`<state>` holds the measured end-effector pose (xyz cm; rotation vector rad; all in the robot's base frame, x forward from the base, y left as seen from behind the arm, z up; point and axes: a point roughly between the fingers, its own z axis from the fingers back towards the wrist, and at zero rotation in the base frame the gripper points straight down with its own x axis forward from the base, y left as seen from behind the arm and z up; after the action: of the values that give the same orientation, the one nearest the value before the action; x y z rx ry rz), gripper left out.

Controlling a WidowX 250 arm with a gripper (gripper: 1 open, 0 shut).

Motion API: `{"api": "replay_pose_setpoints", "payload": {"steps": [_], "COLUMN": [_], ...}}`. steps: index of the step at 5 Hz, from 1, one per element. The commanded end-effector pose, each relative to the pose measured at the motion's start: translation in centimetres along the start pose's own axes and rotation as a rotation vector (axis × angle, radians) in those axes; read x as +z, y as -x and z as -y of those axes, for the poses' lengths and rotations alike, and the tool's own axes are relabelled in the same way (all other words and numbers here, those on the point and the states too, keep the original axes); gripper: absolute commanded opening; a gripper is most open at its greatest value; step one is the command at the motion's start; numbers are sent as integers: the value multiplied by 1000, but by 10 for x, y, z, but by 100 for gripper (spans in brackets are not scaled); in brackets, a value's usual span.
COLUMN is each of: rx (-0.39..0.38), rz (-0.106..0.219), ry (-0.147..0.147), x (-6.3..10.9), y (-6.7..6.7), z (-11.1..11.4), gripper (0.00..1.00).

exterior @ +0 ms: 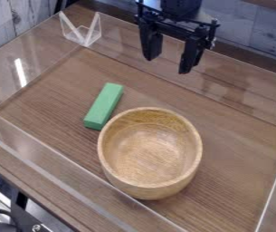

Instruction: Put green stick into wooden bowl

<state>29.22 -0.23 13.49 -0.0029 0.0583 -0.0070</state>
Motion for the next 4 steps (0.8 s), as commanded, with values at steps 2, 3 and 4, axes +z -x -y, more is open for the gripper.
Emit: {"api": "replay_pose_setpoints", "payload": {"steps": [2,3,4], "rx": [13,20,18], "rz": [-12,8,37], "ry": [-8,-19,-25], "x": [-9,-11,-13], "y": [13,27,39], "z": [-20,-40,-63], "gripper": [100,100,100]}}
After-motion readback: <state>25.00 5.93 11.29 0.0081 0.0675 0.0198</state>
